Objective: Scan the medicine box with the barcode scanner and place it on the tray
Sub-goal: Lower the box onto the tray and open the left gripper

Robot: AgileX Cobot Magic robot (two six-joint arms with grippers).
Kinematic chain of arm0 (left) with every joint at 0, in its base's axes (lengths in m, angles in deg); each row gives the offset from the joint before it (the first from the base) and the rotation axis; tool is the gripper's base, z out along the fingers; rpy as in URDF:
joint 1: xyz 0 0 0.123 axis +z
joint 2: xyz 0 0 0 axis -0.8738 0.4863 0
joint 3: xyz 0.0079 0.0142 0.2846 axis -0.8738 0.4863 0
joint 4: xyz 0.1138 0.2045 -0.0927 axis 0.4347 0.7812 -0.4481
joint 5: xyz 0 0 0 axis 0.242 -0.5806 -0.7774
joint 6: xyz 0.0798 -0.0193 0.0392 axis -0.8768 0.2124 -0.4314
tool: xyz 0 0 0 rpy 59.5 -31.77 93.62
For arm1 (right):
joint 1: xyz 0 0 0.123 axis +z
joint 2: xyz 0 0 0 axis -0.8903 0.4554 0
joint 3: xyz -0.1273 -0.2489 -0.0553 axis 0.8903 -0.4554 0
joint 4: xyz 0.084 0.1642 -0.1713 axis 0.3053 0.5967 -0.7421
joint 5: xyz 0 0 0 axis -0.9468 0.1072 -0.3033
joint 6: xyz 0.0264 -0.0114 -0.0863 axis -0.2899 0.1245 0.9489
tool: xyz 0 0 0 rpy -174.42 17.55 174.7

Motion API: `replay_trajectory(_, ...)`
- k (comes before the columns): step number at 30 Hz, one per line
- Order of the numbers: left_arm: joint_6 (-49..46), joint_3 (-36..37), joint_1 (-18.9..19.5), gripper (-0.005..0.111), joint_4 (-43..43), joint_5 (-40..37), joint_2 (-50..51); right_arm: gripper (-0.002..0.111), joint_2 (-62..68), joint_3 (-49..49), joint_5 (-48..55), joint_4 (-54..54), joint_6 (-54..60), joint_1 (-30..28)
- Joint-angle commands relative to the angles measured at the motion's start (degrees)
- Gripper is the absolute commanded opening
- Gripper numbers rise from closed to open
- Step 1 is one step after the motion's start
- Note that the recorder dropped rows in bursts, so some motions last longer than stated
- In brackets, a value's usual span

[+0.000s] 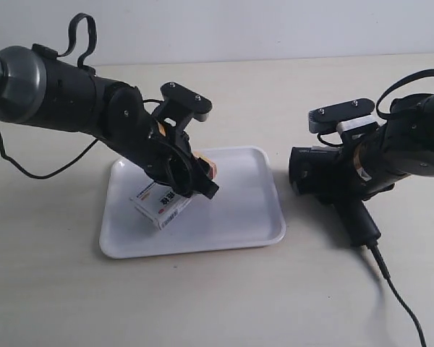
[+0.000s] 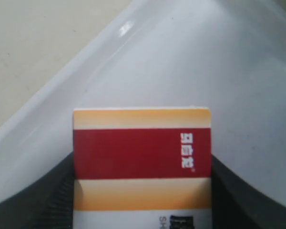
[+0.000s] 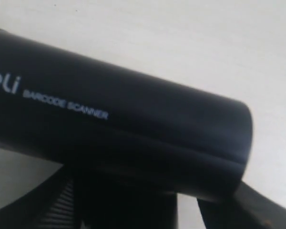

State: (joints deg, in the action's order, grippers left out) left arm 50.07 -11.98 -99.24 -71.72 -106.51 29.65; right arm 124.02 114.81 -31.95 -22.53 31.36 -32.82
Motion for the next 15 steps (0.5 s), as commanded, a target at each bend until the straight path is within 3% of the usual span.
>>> replay_trajectory(1,-0.39,-0.33,-0.22,0.055,-0.38,1.77,0.4,0.034,0.26,0.22,1.9,-0.61,-2.53,-0.24)
replay_trajectory(4,-0.39,-0.33,-0.22,0.085,-0.38,1.67,0.4,0.062,0.26,0.97,1.01,-0.37,-4.89,-0.11)
replay_trajectory(7,-0.28,-0.33,-0.22,0.105,-0.47,0.73,0.4,0.089,0.26,1.47,1.52,-0.01,-6.02,-0.11)
replay_trajectory(10,-0.38,-0.33,-0.22,0.105,-0.47,0.37,0.4,0.104,-0.55,1.47,1.76,-0.29,-4.83,-0.11)
replay_trajectory(15,-1.46,-0.33,1.08,0.099,0.42,-2.67,-4.41,0.102,-9.43,1.47,8.82,-0.19,-3.51,-0.11)
